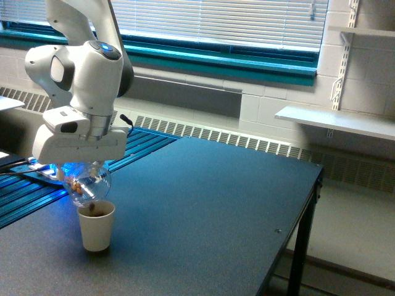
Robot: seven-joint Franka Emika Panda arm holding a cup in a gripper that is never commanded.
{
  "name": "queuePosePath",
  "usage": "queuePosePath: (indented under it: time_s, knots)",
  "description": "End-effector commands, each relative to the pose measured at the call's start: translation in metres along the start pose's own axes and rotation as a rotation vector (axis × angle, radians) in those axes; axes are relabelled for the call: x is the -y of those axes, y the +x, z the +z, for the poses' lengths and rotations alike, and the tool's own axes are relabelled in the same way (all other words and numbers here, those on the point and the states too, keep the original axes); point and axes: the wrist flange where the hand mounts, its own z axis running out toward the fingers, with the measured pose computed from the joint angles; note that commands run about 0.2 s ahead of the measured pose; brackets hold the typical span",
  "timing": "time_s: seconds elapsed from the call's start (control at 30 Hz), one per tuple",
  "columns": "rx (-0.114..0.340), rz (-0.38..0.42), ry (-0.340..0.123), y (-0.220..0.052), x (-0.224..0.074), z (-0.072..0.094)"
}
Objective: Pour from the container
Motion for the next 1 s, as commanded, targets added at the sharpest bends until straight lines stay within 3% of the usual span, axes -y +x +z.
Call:
queuePosePath:
  time_s: [0.03,0.43,1.0]
  knots:
    - [0.007,-0.035,-0.016,-0.003,0.004,0.001]
    - [-0.005,-0.047,-0.018,0.001,0.01,-0.005]
    - [0.015,-0.089,-0.067,-0.011,0.006,0.006]
